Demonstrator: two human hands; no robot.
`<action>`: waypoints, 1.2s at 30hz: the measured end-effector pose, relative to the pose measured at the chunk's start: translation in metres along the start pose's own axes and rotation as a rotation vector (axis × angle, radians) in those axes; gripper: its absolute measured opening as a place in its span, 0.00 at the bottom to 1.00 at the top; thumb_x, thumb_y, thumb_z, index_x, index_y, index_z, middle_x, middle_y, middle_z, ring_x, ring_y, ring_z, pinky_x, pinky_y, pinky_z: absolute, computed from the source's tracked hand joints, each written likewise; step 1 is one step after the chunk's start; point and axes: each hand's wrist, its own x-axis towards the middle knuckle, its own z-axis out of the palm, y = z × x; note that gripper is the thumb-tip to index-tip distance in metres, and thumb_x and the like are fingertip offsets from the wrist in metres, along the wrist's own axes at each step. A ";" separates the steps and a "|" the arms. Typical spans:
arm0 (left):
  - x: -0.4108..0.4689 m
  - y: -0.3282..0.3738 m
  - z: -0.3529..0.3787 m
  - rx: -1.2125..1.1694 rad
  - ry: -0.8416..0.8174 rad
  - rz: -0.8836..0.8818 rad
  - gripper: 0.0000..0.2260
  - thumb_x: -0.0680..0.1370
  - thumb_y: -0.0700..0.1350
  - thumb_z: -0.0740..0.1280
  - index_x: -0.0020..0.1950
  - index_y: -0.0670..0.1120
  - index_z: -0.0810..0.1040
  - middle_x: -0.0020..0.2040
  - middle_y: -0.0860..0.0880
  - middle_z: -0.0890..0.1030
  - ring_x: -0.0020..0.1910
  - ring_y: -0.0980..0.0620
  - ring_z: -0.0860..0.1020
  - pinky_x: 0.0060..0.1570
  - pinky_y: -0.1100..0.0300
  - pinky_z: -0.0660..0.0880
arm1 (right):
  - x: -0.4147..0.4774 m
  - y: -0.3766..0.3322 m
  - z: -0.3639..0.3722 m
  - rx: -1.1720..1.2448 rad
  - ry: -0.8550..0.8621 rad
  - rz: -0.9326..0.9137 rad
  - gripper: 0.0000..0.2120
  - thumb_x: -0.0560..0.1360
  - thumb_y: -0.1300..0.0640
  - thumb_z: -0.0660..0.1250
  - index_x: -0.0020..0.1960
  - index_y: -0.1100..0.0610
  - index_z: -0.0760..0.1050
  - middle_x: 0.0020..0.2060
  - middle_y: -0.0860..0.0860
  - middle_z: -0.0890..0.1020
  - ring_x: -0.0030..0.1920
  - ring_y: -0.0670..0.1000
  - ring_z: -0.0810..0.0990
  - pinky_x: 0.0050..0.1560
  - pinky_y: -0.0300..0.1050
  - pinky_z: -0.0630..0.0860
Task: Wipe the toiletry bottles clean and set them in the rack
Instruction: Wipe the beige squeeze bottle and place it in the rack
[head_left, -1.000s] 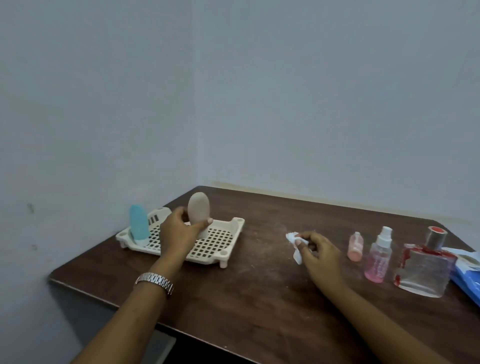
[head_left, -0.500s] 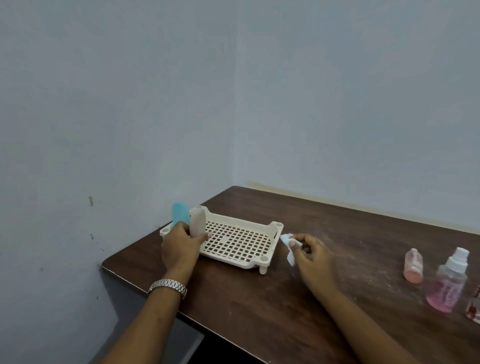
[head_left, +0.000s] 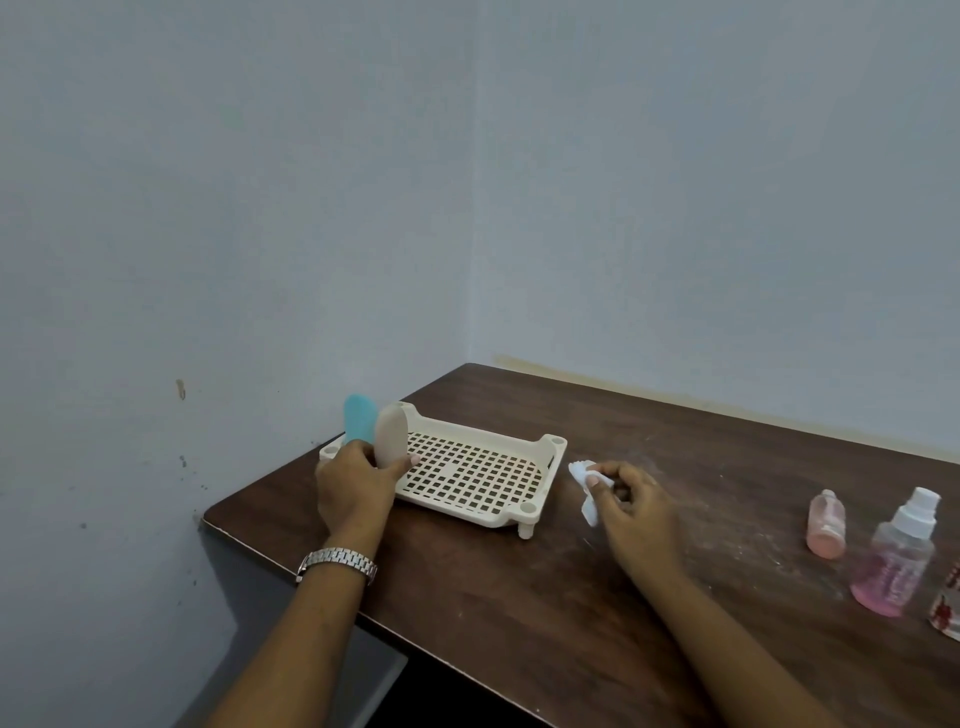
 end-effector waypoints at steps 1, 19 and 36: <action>0.000 -0.001 0.000 0.006 -0.002 -0.004 0.21 0.65 0.61 0.76 0.43 0.45 0.79 0.42 0.47 0.80 0.50 0.44 0.76 0.37 0.58 0.68 | 0.000 0.000 -0.001 -0.003 0.005 -0.002 0.03 0.75 0.58 0.67 0.47 0.52 0.79 0.41 0.46 0.79 0.39 0.41 0.75 0.35 0.33 0.67; -0.002 0.002 0.000 -0.007 -0.137 -0.062 0.15 0.71 0.56 0.71 0.50 0.46 0.79 0.47 0.46 0.78 0.63 0.44 0.68 0.46 0.57 0.68 | -0.003 0.001 -0.008 -0.022 0.024 -0.041 0.04 0.75 0.58 0.68 0.47 0.54 0.80 0.42 0.47 0.80 0.40 0.40 0.75 0.37 0.34 0.68; -0.007 0.007 -0.002 -0.008 -0.239 -0.029 0.17 0.70 0.55 0.73 0.53 0.47 0.77 0.45 0.49 0.74 0.62 0.44 0.66 0.52 0.56 0.68 | -0.004 0.001 -0.012 -0.011 0.021 -0.018 0.05 0.75 0.57 0.67 0.49 0.55 0.80 0.44 0.48 0.81 0.41 0.41 0.75 0.36 0.32 0.67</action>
